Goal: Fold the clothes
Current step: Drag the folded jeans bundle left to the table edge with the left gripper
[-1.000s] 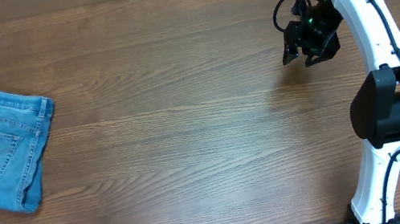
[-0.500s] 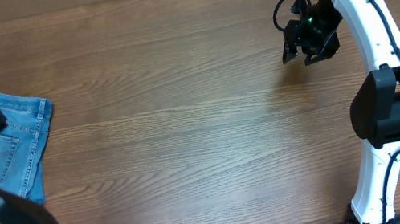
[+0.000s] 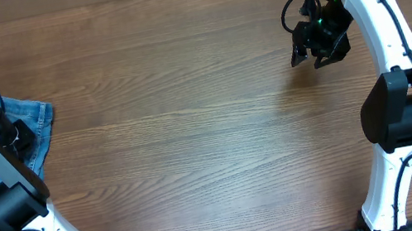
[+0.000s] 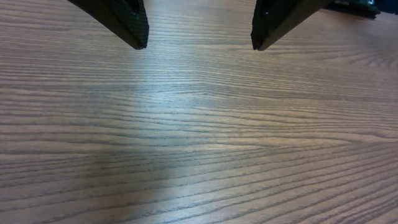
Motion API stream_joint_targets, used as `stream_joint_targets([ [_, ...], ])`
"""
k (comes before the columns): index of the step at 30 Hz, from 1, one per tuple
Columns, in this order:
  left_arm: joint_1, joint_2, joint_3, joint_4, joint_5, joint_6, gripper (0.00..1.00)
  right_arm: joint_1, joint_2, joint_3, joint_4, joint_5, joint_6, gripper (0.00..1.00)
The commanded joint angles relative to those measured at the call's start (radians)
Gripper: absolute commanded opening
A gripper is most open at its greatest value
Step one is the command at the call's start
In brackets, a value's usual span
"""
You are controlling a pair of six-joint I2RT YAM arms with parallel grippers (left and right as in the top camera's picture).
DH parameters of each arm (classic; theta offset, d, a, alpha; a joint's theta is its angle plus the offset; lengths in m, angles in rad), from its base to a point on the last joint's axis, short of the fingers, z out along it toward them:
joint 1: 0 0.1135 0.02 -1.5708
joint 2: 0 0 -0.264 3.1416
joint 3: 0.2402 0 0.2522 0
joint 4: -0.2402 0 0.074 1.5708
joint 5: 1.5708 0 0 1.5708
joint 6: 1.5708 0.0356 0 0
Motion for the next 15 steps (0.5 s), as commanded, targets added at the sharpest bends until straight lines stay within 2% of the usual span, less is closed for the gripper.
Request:
stream_joint_targets([
  [1, -0.029, 0.075, 0.009, 0.113, 0.077, -0.032, 0.13, 0.004, -0.056, 0.026, 0.0, 0.003, 0.0, 0.57],
  [3, -0.034, 0.075, 0.019, 0.14, 0.095, -0.032, 0.06, 0.004, -0.056, 0.026, 0.001, 0.003, 0.0, 0.57],
  [6, -0.035, 0.075, 0.025, 0.208, 0.182, 0.002, 0.05, 0.004, -0.056, 0.026, 0.002, 0.003, 0.0, 0.57],
  [10, -0.035, 0.075, 0.03, 0.31, 0.262, 0.002, 0.07, 0.004, -0.056, 0.026, 0.002, 0.003, 0.0, 0.57],
  [13, -0.035, 0.075, 0.031, 0.373, 0.283, 0.002, 0.18, 0.004, -0.056, 0.026, 0.007, 0.003, 0.008, 0.57],
  [15, -0.035, 0.075, 0.033, 0.398, 0.281, 0.002, 0.19, 0.004, -0.056, 0.026, 0.013, 0.003, 0.018, 0.57],
])
